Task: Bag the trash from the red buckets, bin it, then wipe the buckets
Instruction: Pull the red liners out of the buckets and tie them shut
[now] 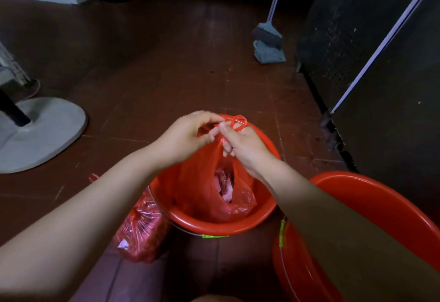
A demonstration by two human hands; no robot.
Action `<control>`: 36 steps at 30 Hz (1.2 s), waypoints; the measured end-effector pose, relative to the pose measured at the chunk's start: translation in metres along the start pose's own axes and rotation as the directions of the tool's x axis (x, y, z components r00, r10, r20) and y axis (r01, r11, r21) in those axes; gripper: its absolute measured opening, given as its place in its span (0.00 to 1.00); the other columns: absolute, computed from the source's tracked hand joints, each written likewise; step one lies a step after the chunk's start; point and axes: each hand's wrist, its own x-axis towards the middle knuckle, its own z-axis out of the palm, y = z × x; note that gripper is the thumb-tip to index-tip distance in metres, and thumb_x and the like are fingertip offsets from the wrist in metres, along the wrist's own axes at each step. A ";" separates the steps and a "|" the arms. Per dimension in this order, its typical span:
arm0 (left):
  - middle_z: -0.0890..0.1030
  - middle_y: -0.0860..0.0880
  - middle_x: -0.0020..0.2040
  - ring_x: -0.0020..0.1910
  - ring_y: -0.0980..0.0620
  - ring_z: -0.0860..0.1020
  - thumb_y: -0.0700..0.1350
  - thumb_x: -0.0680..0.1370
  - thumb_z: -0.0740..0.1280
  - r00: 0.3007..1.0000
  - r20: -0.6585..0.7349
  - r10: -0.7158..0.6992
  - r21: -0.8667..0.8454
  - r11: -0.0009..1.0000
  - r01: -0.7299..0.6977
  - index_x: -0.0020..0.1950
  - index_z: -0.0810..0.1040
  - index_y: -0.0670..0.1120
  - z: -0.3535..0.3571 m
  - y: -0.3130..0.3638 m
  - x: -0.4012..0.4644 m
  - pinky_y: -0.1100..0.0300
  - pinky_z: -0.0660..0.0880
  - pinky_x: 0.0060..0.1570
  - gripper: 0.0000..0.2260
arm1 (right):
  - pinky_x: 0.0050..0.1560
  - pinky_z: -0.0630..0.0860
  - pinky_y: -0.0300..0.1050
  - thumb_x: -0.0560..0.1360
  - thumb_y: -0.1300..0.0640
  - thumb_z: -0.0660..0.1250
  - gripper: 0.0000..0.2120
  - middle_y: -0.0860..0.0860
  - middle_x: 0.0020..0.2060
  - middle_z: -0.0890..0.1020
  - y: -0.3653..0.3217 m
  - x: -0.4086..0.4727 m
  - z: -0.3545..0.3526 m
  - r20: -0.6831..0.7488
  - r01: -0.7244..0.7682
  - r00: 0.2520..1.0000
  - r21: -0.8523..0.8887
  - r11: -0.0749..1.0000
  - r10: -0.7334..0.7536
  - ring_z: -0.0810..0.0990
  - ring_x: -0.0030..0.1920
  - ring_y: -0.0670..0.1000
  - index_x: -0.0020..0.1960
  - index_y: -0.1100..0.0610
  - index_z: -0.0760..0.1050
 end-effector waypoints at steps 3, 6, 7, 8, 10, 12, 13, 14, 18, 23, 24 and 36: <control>0.79 0.49 0.41 0.39 0.57 0.76 0.35 0.72 0.72 0.989 -0.081 -0.124 -0.155 0.982 0.110 0.48 0.78 0.47 0.011 -0.006 -0.003 0.65 0.73 0.42 0.09 | 0.25 0.67 0.34 0.81 0.55 0.57 0.16 0.47 0.20 0.71 -0.001 0.003 -0.003 0.063 -0.035 0.997 0.031 0.999 0.033 0.68 0.21 0.46 0.39 0.55 0.77; 0.76 0.54 0.34 0.32 0.62 0.74 0.37 0.71 0.73 0.973 -0.144 -0.179 -0.162 0.974 0.155 0.40 0.76 0.48 0.018 -0.012 -0.003 0.70 0.69 0.35 0.08 | 0.25 0.69 0.34 0.81 0.59 0.58 0.12 0.49 0.21 0.76 0.001 0.005 -0.005 0.114 -0.069 0.992 0.113 0.991 0.056 0.71 0.21 0.45 0.40 0.58 0.73; 0.76 0.55 0.33 0.32 0.62 0.73 0.38 0.71 0.73 0.968 -0.168 -0.185 -0.152 0.975 0.160 0.39 0.76 0.48 0.019 -0.013 -0.004 0.70 0.68 0.34 0.08 | 0.25 0.70 0.34 0.80 0.61 0.58 0.11 0.50 0.23 0.77 0.001 0.006 -0.006 0.119 -0.081 0.991 0.153 0.985 0.063 0.72 0.21 0.46 0.40 0.59 0.72; 0.76 0.55 0.33 0.32 0.62 0.73 0.38 0.71 0.73 0.962 -0.201 -0.185 -0.141 0.977 0.158 0.38 0.76 0.47 0.020 -0.013 -0.005 0.69 0.67 0.34 0.08 | 0.26 0.71 0.35 0.80 0.62 0.59 0.09 0.52 0.24 0.79 0.002 0.006 -0.007 0.116 -0.088 0.991 0.192 0.978 0.066 0.73 0.22 0.47 0.40 0.59 0.71; 0.76 0.54 0.34 0.34 0.61 0.73 0.38 0.71 0.73 0.942 -0.304 -0.140 -0.107 0.988 0.113 0.38 0.77 0.46 0.022 -0.010 -0.010 0.66 0.68 0.37 0.07 | 0.29 0.73 0.36 0.78 0.65 0.62 0.09 0.54 0.28 0.81 0.004 0.005 -0.011 0.115 -0.088 0.992 0.266 0.960 0.060 0.77 0.25 0.48 0.40 0.59 0.72; 0.77 0.55 0.37 0.39 0.59 0.73 0.42 0.70 0.73 0.920 -0.391 -0.027 -0.036 0.999 0.014 0.38 0.78 0.47 0.024 -0.006 -0.017 0.67 0.68 0.43 0.04 | 0.32 0.75 0.37 0.75 0.67 0.65 0.11 0.54 0.30 0.81 0.006 0.004 -0.015 0.136 -0.104 0.989 0.336 0.936 0.061 0.79 0.29 0.48 0.36 0.56 0.75; 0.77 0.55 0.38 0.41 0.58 0.73 0.44 0.69 0.73 0.917 -0.399 0.024 -0.004 1.000 -0.028 0.39 0.79 0.48 0.025 -0.006 -0.021 0.68 0.68 0.46 0.04 | 0.33 0.75 0.37 0.74 0.68 0.66 0.13 0.54 0.31 0.81 0.006 0.003 -0.017 0.147 -0.123 0.986 0.374 0.919 0.072 0.79 0.30 0.48 0.35 0.55 0.76; 0.76 0.55 0.39 0.43 0.58 0.72 0.45 0.68 0.73 0.919 -0.392 0.045 0.012 0.999 -0.044 0.39 0.80 0.48 0.027 -0.008 -0.024 0.68 0.67 0.49 0.04 | 0.33 0.75 0.37 0.72 0.70 0.67 0.14 0.54 0.32 0.82 0.006 0.002 -0.019 0.155 -0.145 0.984 0.409 0.901 0.088 0.79 0.30 0.48 0.33 0.55 0.76; 0.76 0.49 0.45 0.53 0.51 0.74 0.41 0.65 0.78 0.941 -0.322 -0.100 -0.088 0.993 0.075 0.42 0.79 0.43 0.039 -0.017 -0.026 0.64 0.66 0.55 0.10 | 0.33 0.76 0.38 0.66 0.77 0.67 0.19 0.54 0.31 0.81 0.008 0.000 -0.018 0.108 -0.119 0.990 0.320 0.940 0.089 0.78 0.29 0.49 0.30 0.54 0.74; 0.79 0.44 0.47 0.49 0.45 0.78 0.29 0.71 0.69 0.956 0.058 -0.287 -0.427 0.859 0.284 0.50 0.76 0.39 0.047 -0.015 -0.015 0.57 0.72 0.55 0.10 | 0.36 0.77 0.44 0.64 0.72 0.70 0.12 0.51 0.31 0.81 -0.003 0.003 -0.022 0.113 0.256 0.967 -0.395 0.882 -0.230 0.80 0.33 0.47 0.32 0.57 0.74; 0.81 0.42 0.43 0.45 0.41 0.79 0.28 0.72 0.65 0.939 0.101 -0.329 -0.507 0.795 0.333 0.46 0.77 0.38 0.048 -0.014 -0.015 0.52 0.74 0.52 0.08 | 0.36 0.77 0.48 0.65 0.69 0.70 0.09 0.50 0.32 0.81 -0.003 0.002 -0.025 0.115 0.312 0.947 -0.550 0.775 -0.299 0.79 0.34 0.49 0.33 0.57 0.74; 0.84 0.44 0.36 0.34 0.50 0.82 0.46 0.77 0.65 0.744 0.383 -0.548 -0.854 0.096 0.511 0.38 0.85 0.44 0.068 -0.001 -0.004 0.58 0.78 0.39 0.13 | 0.43 0.68 0.46 0.70 0.60 0.72 0.08 0.53 0.33 0.77 0.020 -0.009 -0.038 0.201 0.478 0.709 -0.842 0.251 -0.676 0.77 0.35 0.55 0.36 0.59 0.74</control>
